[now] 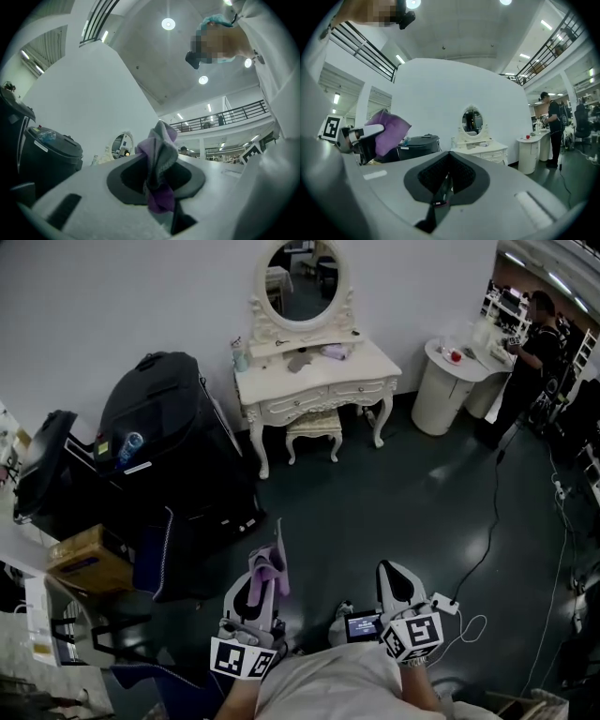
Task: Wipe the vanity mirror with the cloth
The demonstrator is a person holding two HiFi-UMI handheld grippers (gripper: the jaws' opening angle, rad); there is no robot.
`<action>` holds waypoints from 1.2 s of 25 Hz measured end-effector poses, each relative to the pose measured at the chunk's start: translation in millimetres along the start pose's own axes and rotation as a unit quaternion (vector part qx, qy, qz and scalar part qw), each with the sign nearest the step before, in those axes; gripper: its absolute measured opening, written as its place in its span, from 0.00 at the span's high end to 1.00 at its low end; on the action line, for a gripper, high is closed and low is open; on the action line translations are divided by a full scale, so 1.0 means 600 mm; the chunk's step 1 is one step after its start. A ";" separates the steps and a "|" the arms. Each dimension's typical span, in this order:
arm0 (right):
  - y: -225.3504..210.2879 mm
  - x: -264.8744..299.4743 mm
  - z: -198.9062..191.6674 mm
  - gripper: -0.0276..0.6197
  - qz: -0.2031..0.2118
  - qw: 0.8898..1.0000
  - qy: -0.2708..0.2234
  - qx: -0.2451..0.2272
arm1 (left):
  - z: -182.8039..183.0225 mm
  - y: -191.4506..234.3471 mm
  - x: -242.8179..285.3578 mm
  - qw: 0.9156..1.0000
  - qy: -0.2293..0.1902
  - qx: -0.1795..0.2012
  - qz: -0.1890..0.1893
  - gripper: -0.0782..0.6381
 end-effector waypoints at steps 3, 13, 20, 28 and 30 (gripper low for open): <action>-0.066 0.051 0.028 0.95 0.013 1.000 -0.004 0.003 | -0.003 -0.013 0.071 1.000 -0.010 0.008 0.007 0.75; -0.239 0.150 0.066 0.95 0.051 0.999 -0.004 0.007 | -0.056 -0.048 0.243 0.999 -0.014 0.014 0.046 0.76; -0.316 0.187 0.071 0.95 0.036 0.999 -0.001 0.030 | -0.084 -0.056 0.333 0.999 -0.003 0.011 0.035 0.76; -0.376 0.274 0.086 0.95 0.008 1.000 -0.003 0.021 | -0.122 -0.004 0.457 1.000 0.003 -0.002 0.015 0.76; -0.389 0.307 0.093 0.95 0.000 1.000 -0.005 0.019 | -0.134 0.020 0.499 1.000 0.003 -0.007 0.006 0.76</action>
Point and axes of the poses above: the fingertips, and each gripper's own axes: x forward along the fingers, y to its left, z out of its top, the point moved 6 cm from there along -x, backward along the fingers, and after that the axes turned 1 degree about z, right-handed, at the moved point
